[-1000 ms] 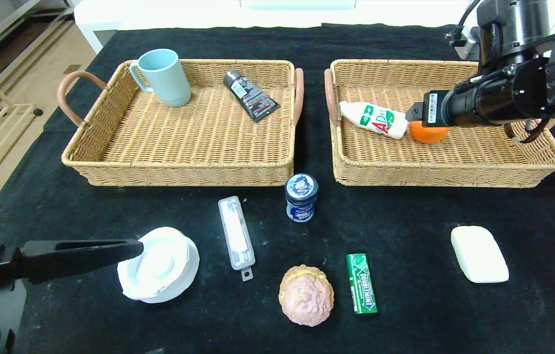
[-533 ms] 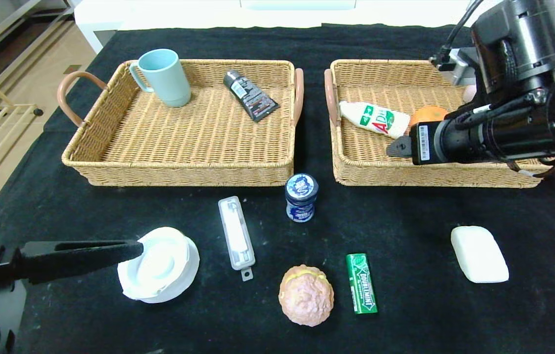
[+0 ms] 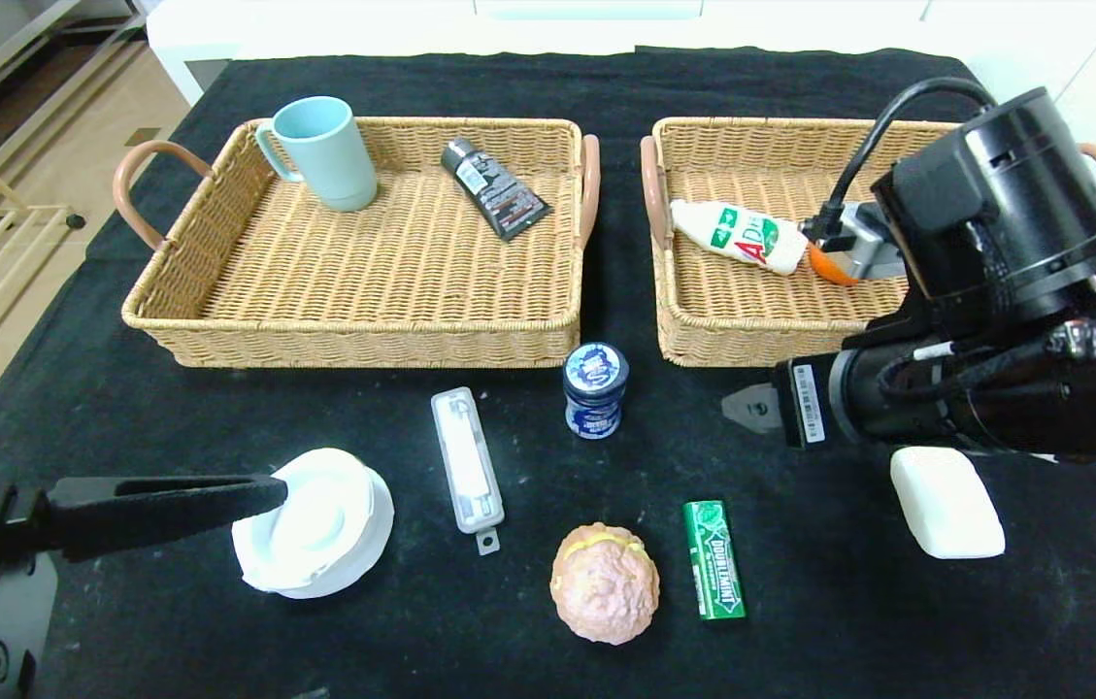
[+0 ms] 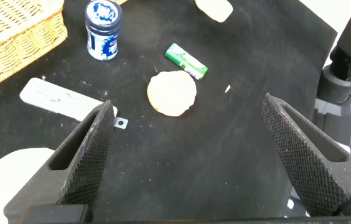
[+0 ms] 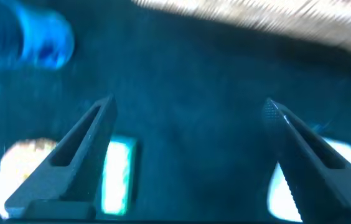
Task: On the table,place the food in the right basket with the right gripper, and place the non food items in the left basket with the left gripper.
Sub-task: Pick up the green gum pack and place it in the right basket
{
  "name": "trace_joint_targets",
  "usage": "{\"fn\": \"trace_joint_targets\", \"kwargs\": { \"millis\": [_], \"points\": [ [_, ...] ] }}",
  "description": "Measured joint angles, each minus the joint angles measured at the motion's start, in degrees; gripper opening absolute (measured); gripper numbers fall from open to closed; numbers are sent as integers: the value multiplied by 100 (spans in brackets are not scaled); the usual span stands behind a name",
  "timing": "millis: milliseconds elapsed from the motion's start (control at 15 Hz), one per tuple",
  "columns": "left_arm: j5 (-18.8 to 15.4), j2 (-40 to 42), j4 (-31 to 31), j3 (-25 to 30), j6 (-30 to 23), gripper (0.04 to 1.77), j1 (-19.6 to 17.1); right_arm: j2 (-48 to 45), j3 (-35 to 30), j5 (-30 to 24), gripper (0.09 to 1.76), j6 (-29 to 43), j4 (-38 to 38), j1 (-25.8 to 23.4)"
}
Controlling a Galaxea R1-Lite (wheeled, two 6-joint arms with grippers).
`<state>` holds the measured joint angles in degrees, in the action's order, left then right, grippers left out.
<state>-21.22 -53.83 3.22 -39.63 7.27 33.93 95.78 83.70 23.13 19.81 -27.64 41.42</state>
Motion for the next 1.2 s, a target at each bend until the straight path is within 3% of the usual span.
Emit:
{"fn": "trace_joint_targets", "kwargs": {
  "millis": [600,1200],
  "points": [
    [0,-2,6,11,33,172,0,179,-440,105,170,-22,-157,450],
    [0,15,6,17,85,172,9,518,-468,118,170,2,-157,656]
  ]
}}
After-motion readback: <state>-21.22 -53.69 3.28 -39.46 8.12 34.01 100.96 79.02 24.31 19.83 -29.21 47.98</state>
